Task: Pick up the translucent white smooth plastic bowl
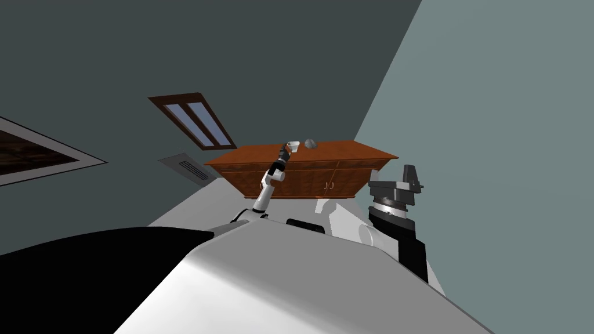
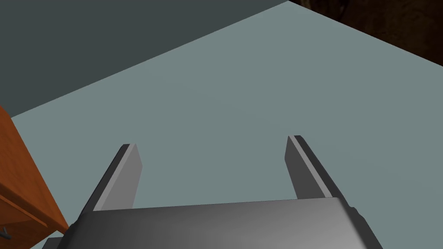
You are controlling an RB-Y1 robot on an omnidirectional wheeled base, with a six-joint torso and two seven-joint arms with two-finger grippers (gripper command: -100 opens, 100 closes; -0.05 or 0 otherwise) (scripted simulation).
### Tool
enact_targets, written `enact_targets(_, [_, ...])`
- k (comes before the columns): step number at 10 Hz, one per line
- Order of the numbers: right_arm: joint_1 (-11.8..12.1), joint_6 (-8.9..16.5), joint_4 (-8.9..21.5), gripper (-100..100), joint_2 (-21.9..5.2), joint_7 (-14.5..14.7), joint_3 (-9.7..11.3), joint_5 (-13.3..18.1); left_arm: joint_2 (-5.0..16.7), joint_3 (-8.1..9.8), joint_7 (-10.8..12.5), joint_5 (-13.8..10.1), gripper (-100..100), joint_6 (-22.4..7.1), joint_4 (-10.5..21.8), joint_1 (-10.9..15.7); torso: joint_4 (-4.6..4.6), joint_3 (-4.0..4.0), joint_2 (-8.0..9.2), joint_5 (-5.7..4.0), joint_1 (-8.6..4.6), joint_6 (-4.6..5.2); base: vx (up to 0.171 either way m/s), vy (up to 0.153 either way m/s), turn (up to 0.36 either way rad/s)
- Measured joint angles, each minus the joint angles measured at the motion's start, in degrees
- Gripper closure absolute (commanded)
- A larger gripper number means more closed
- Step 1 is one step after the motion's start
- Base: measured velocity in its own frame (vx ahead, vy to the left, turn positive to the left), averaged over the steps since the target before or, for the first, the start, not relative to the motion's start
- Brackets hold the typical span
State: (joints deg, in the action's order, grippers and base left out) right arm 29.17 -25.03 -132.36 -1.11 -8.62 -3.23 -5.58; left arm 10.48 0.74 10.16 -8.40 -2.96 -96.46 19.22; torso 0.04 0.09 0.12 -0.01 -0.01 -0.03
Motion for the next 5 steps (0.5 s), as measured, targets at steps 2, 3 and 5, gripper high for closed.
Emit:
enact_targets(2, [0.0, 0.0, 0.0, 0, 0.0, 0.0, 0.0, 0.0, 0.04, 0.3, 0.01, -0.58, -100, -3.05, 3.13, 3.62, 0.01, 0.03, 0.05, -0.01, -0.04, 0.01, -0.063, -0.02, -0.033])
enact_targets(3, [-0.01, 0.0, 0.0, 0, 0.0, 0.0, 0.0, 0.0, 0.35, 0.42, 0.09, -1.14, -100, -4.37, 5.17, 5.41, 0.01, 0.03, 0.07, 0.0, -0.03, 0.01, -0.056, -0.019, -0.02])
enact_targets(5, [0.0, 0.0, 0.0, 0, 0.0, 0.0, 0.0, 0.0, 0.61, 0.54, 0.23, -1.58, -100, -7.05, 7.16, 8.29, -0.01, -0.01, -0.03, 0.0, 0.01, -0.01, -0.027, -0.014, -0.018])
